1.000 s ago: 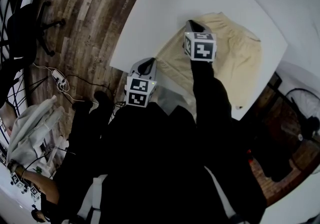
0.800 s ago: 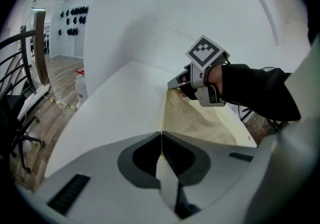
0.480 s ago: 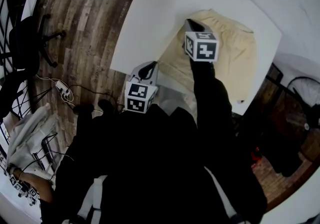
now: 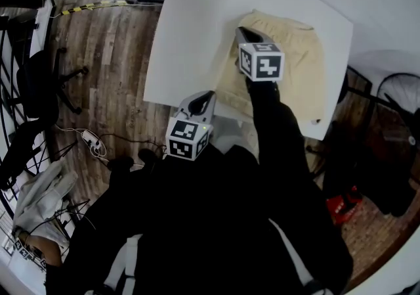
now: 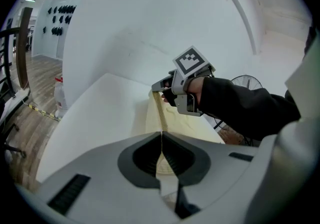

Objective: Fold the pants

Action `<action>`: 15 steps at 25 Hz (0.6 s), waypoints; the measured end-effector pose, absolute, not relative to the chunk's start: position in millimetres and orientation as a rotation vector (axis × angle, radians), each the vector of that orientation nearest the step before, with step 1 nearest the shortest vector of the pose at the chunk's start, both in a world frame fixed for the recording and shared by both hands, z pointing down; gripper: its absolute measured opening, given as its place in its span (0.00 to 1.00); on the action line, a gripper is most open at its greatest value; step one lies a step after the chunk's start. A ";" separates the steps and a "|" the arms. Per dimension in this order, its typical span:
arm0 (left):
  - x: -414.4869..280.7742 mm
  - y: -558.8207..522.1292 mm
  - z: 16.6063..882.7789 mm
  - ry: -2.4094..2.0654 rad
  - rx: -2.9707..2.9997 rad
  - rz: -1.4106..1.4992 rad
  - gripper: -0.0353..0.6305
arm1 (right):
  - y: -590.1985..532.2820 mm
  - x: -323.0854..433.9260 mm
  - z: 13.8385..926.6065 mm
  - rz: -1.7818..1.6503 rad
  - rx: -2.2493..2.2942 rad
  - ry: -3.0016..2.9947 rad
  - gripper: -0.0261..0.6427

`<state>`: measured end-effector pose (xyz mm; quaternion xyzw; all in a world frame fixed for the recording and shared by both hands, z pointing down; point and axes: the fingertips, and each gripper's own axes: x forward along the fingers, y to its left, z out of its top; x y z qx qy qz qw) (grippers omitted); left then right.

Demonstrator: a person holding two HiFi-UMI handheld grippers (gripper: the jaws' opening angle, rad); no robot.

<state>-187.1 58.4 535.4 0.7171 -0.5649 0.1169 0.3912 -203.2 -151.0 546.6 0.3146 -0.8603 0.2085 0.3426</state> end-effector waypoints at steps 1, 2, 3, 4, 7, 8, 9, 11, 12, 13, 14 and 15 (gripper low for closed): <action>-182.4 57.6 530.9 -1.425 1.834 0.291 0.07 | -151.5 -199.5 542.4 0.551 0.825 -2.245 0.05; -177.6 56.6 526.2 -1.417 1.846 0.286 0.07 | -152.1 -195.3 538.4 0.559 0.832 -2.253 0.05; -173.0 55.5 521.4 -1.410 1.859 0.281 0.07 | -152.8 -191.1 534.4 0.570 0.840 -2.263 0.05; -168.6 54.5 516.7 -1.402 1.873 0.277 0.07 | -153.4 -186.8 529.9 0.582 0.849 -2.273 0.05; -154.4 52.1 503.1 -1.368 1.912 0.262 0.07 | -156.2 -171.8 516.1 0.611 0.883 -2.296 0.05; -149.0 51.6 498.9 -1.355 1.923 0.255 0.07 | -156.9 -166.6 511.3 0.620 0.892 -2.302 0.05; -143.1 51.2 494.8 -1.342 1.934 0.248 0.07 | -157.5 -161.6 506.3 0.629 0.901 -2.310 0.05; -130.4 49.2 487.0 -1.315 1.960 0.239 0.07 | -159.7 -151.3 498.0 0.659 0.914 -2.327 0.05; -123.8 47.6 483.3 -1.302 1.975 0.238 0.07 | -161.5 -145.8 494.7 0.679 0.921 -2.335 0.05; -117.2 45.7 479.8 -1.288 1.989 0.237 0.07 | -163.7 -139.9 491.9 0.698 0.929 -2.340 0.05; -110.7 43.9 476.6 -1.273 2.002 0.236 0.07 | -165.8 -134.1 489.2 0.711 0.937 -2.343 0.05; -104.1 42.2 473.6 -1.259 2.014 0.236 0.07 | -167.5 -128.6 486.4 0.719 0.943 -2.346 0.05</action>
